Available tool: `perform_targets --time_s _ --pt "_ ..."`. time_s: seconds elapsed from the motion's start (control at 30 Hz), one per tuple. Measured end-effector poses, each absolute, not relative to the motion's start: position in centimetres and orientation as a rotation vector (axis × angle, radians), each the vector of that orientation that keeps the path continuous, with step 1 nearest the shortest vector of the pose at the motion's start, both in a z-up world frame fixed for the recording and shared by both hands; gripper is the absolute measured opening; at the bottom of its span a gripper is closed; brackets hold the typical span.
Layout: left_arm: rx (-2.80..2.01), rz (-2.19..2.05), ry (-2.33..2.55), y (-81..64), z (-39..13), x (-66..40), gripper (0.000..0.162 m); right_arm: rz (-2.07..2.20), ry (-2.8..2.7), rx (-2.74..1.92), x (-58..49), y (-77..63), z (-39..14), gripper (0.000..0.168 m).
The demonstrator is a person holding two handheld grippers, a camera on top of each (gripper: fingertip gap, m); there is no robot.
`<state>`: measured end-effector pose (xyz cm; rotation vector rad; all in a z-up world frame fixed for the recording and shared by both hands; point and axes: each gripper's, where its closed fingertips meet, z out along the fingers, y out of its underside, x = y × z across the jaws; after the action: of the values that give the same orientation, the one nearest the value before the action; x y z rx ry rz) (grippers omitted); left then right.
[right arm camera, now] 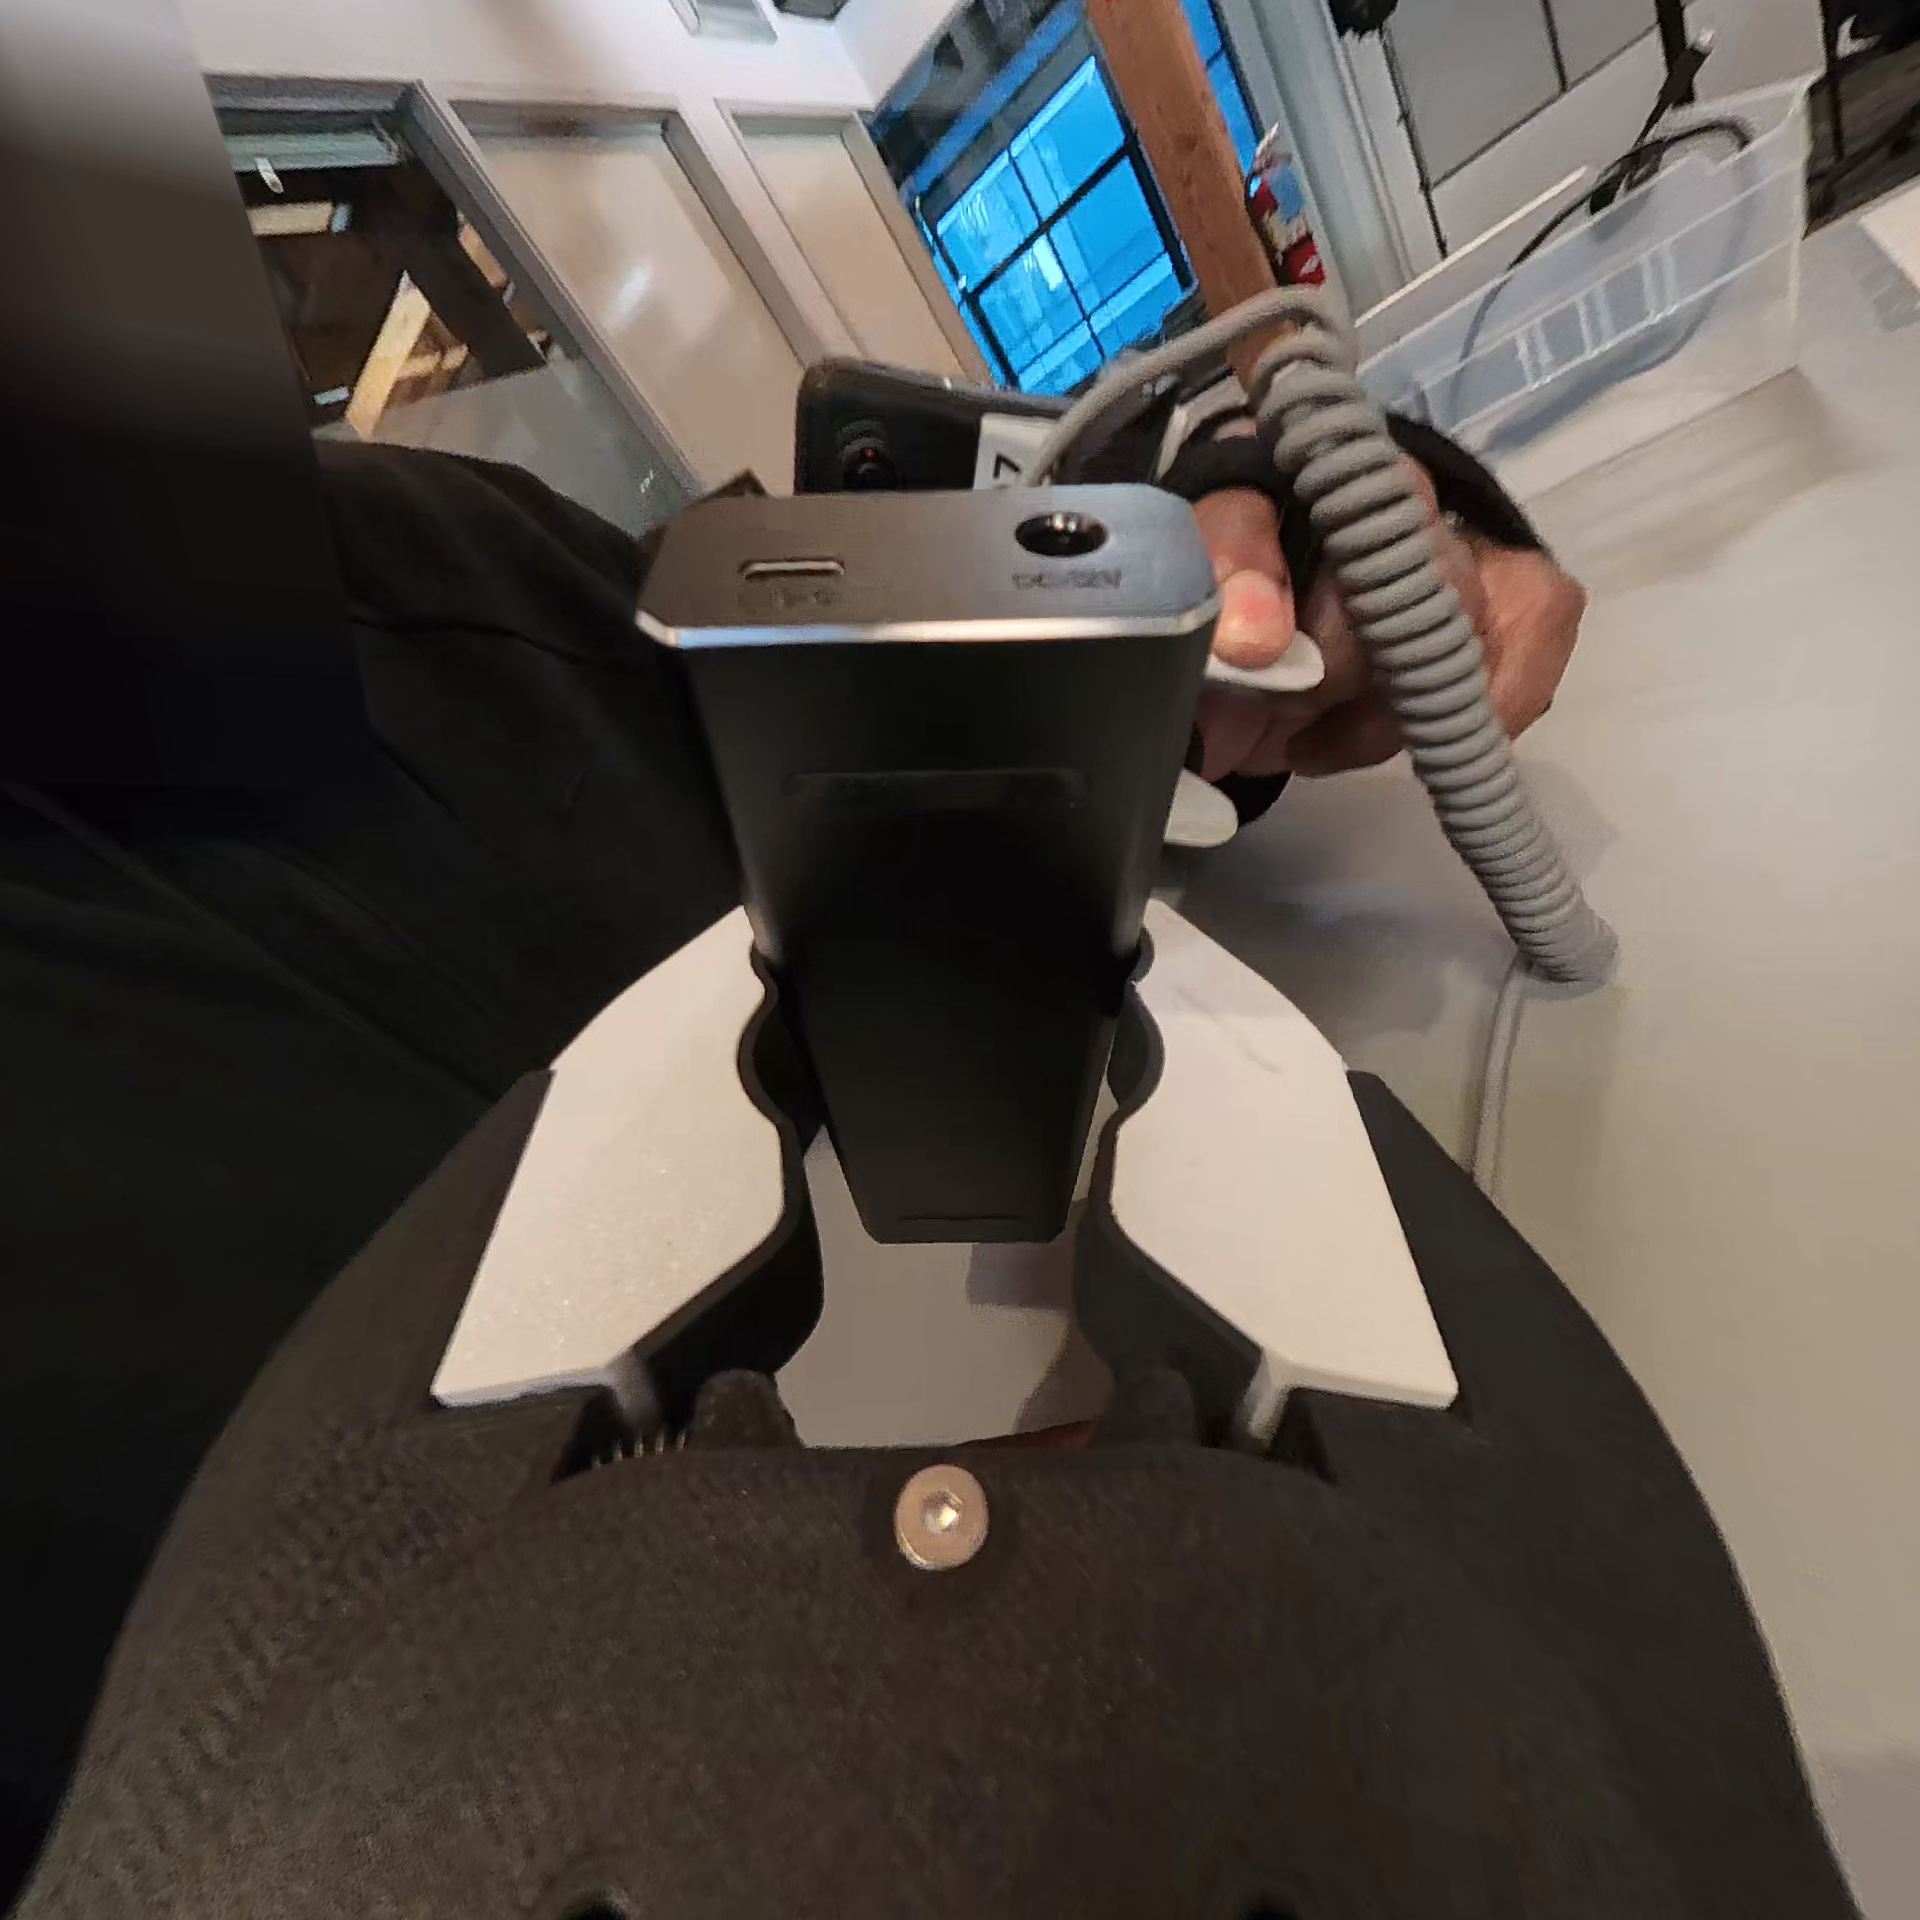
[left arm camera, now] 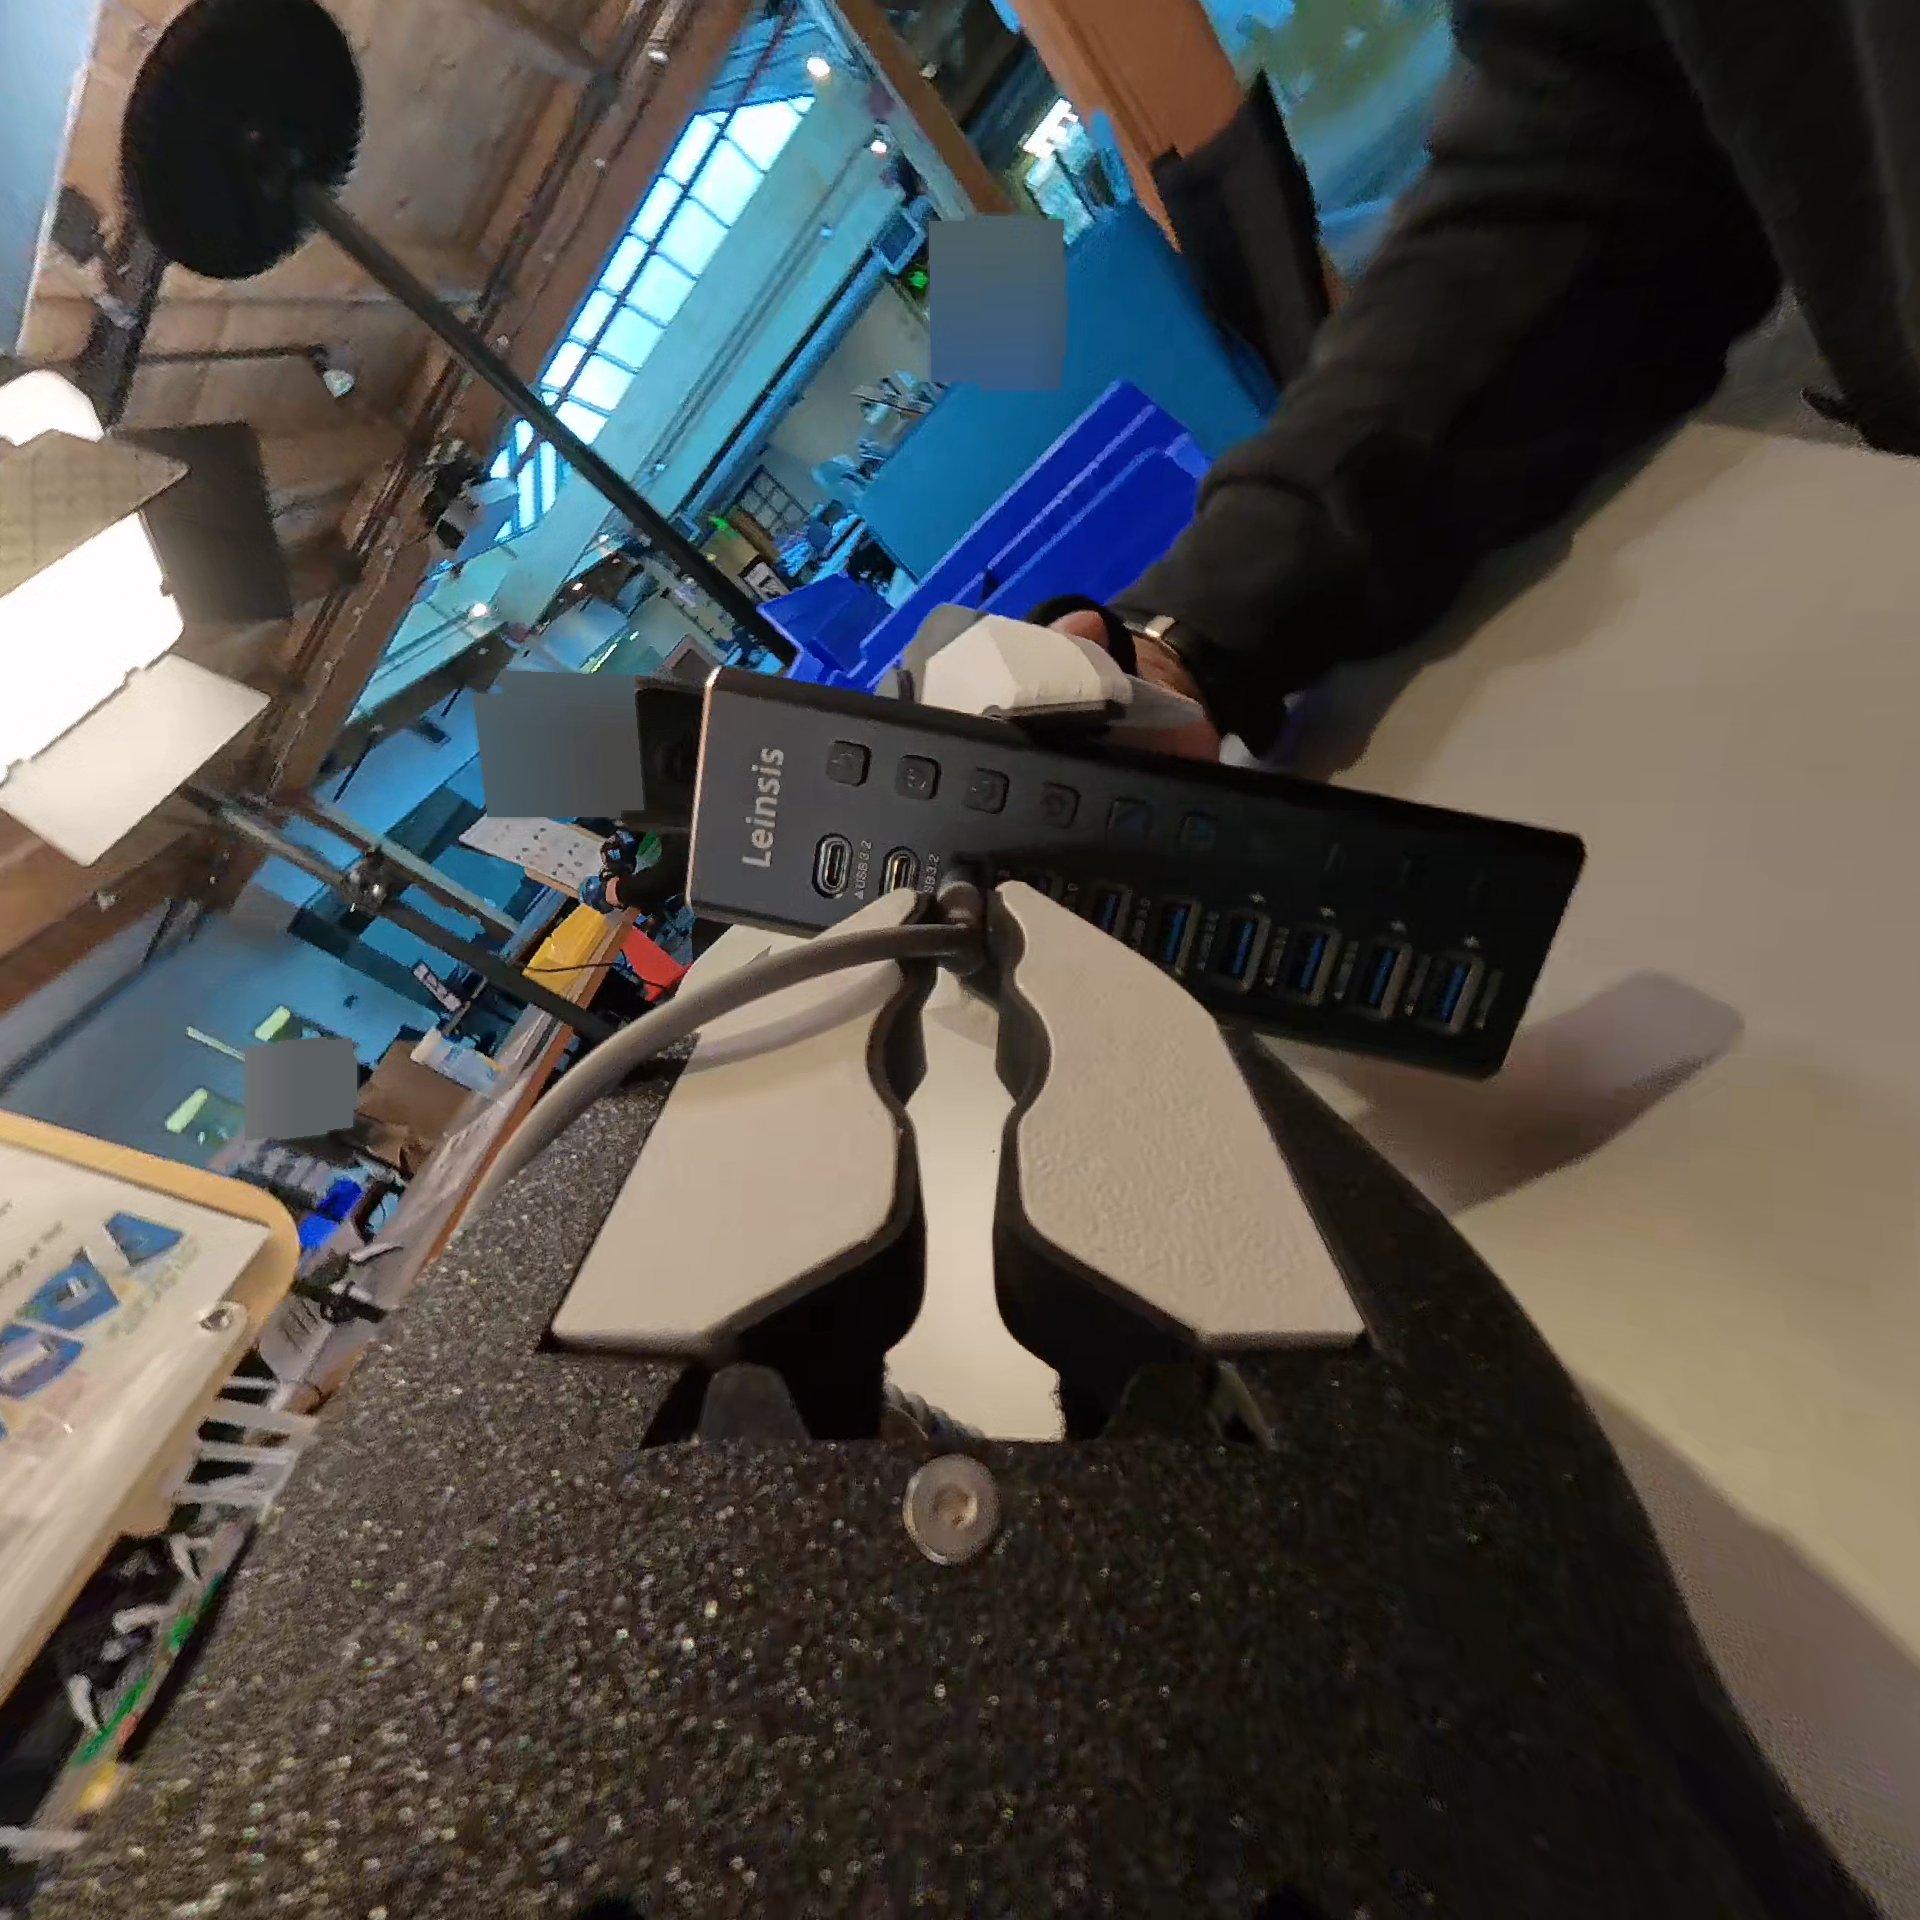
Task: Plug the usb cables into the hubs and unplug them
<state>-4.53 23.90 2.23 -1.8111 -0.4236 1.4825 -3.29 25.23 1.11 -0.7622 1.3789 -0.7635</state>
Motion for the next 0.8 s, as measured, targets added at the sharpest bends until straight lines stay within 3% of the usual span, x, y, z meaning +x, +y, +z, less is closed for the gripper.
perform_targets --time_s 0.2,0.8 --pt "-2.018 1.480 -0.248 25.2 0.8 -4.2 0.009 -0.673 1.451 -0.884 -2.8 26.5 -0.6 0.059" --pt "-1.924 1.382 -0.206 27.6 1.1 -4.2 0.010 -0.581 1.397 -1.022 -2.5 29.0 -0.4 0.058"
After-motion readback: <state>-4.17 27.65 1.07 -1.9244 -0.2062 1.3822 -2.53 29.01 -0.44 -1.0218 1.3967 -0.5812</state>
